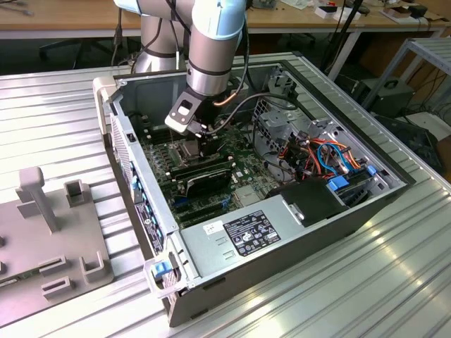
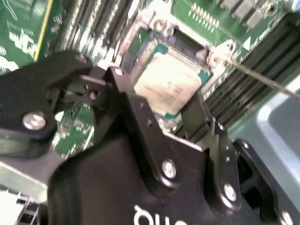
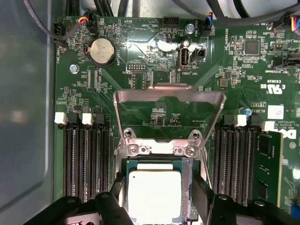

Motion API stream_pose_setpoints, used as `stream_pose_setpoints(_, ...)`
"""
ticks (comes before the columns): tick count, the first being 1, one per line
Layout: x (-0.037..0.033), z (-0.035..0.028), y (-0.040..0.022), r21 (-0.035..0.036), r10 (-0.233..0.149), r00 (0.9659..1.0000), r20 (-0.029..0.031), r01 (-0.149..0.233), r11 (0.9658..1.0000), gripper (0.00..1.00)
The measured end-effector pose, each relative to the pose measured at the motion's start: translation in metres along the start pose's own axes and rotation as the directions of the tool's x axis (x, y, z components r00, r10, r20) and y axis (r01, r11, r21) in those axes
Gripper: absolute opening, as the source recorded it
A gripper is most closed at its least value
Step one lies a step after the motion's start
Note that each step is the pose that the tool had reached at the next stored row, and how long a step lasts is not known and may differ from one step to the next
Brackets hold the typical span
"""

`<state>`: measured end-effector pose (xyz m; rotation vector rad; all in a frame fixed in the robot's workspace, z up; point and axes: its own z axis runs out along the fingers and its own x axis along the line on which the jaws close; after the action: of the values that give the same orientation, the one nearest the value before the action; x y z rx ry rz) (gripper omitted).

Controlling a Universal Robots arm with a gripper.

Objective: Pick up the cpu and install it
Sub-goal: 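Place the cpu into insertion slot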

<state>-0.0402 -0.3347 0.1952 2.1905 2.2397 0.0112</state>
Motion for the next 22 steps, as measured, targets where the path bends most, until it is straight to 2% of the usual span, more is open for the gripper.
stream_pose_setpoints(5, 0.0, 0.0, 0.0, 0.0, 0.0, 1.0, 0.0016, 0.0, 1.0, 0.68)
stream_pose_setpoints(6, 0.0001, 0.0, 0.0, 0.0, 0.0, 1.0, 0.0049, 0.0, 1.0, 0.68)
stream_pose_setpoints(8, 0.0001, -0.0004, 0.0, 0.0004, 0.0, 0.9998, 0.0178, 0.0, 1.0, 0.68)
stream_pose_setpoints(9, 0.0001, -0.0006, 0.0001, 0.0003, 0.0, 0.9998, 0.0212, 0.0, 1.0, 0.68)
stream_pose_setpoints(12, 0.0001, -0.0021, 0.0001, 0.0005, 0.0, 0.9997, 0.026, 0.0, 1.0, 0.68)
stream_pose_setpoints(22, -0.0001, -0.0023, 0.0, 0.0004, 0.0, 0.9996, 0.0288, 0.0, 1.0, 0.67)
